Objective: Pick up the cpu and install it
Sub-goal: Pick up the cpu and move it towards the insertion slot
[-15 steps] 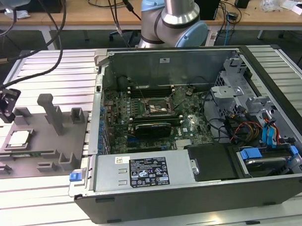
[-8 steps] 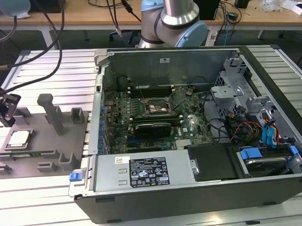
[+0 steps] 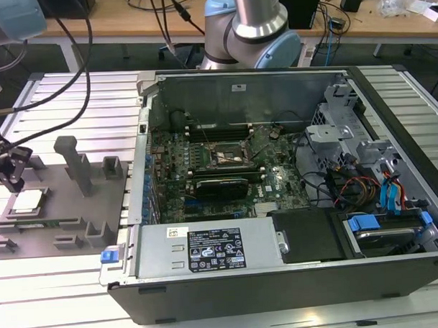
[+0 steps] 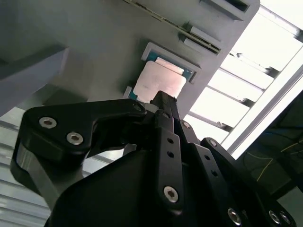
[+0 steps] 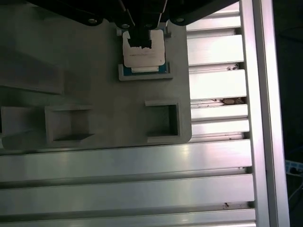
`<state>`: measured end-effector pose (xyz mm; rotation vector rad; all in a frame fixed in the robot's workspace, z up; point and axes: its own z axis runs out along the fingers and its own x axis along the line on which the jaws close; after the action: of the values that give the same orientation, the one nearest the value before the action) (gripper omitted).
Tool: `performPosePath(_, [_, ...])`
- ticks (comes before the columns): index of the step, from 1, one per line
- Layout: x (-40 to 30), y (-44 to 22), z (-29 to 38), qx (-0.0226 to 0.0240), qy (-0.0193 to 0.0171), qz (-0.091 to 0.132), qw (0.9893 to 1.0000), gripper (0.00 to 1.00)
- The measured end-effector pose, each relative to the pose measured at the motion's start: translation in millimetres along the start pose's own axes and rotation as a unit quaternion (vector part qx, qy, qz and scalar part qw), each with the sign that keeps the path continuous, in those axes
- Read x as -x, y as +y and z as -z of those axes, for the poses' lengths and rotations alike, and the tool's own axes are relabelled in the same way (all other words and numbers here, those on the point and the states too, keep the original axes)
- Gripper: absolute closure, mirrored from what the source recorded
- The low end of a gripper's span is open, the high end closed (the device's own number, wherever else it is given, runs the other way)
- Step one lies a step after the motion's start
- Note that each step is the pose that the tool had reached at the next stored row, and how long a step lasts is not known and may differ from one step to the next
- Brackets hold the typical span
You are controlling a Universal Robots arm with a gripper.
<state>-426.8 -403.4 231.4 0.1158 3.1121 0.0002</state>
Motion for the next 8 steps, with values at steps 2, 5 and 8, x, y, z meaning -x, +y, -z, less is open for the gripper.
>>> performPosePath(2, [-0.6, -0.2, -3.9, 0.0002, 0.0, 0.0, 1.0, 0.89])
performPosePath(5, [-1.1, -0.3, -7.0, 0.0003, 0.0001, 0.0, 1.0, 0.89])
performPosePath(8, [-1.6, -0.6, -10.9, 0.0004, 0.0, 0.0, 1.0, 0.89])
